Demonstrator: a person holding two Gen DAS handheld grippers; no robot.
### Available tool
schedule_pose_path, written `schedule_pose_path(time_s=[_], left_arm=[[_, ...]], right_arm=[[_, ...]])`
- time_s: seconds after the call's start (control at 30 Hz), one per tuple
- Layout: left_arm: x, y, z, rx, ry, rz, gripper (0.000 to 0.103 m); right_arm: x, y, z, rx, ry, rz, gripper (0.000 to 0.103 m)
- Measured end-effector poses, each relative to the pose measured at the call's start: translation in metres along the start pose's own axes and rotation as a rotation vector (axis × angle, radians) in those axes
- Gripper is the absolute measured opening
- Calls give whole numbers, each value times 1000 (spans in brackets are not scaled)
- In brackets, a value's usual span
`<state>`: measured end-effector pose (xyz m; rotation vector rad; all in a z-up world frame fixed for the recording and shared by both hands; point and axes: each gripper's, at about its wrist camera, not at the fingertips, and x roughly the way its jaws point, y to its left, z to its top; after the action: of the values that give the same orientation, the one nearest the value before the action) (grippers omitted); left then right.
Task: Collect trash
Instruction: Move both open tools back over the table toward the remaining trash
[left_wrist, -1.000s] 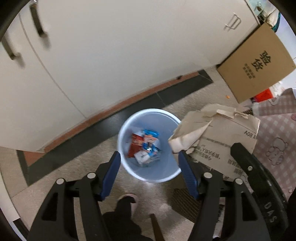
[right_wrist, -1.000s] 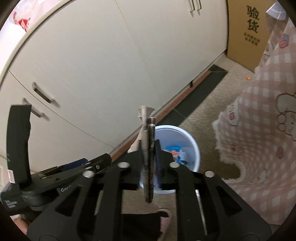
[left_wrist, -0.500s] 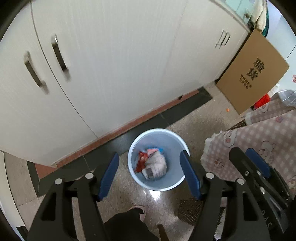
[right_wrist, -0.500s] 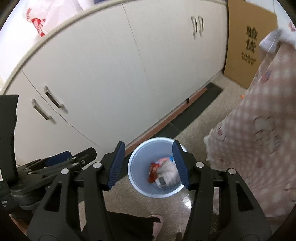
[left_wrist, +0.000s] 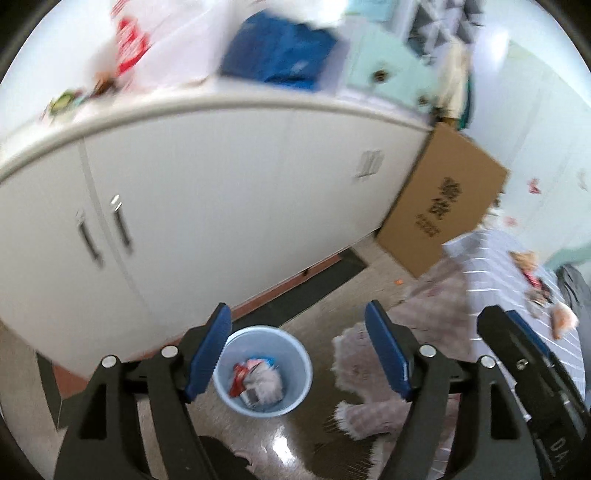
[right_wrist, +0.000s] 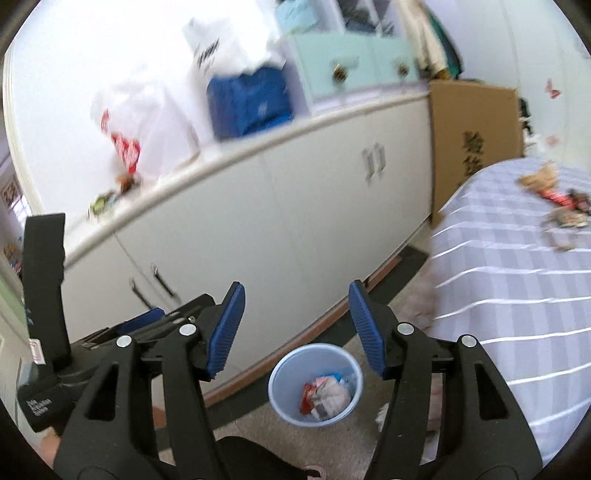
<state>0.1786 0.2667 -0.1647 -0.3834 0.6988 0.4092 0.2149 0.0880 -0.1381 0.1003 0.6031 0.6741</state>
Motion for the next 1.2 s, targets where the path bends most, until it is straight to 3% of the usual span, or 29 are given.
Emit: schedule_pose_path(time_s=[0.13,0.3,0.43,0.57,0.9,1.2], left_arm=[[-16,-67,-2,119,-28,-67,76],[-19,-142,-16,253,-3,-158,76],[-10,-195,-33,351,49,-221,76],[8,-240,-46,439,103,-228,76],[50,-271,-45,501,152,-179,76],[81,-267,-29,433,192,-202,76]], right_arm=[[-52,-40,10,39,-73,-73,64],[-97,-103,7,137,-109,-172,65],[-122,-148,1,207,-117,-234,67],[-138,-188,-8,262,-117,-283,68],[-138,-240,-9,318,-91,-330,70],[-125,-264,-2,340,-56,-345,72]])
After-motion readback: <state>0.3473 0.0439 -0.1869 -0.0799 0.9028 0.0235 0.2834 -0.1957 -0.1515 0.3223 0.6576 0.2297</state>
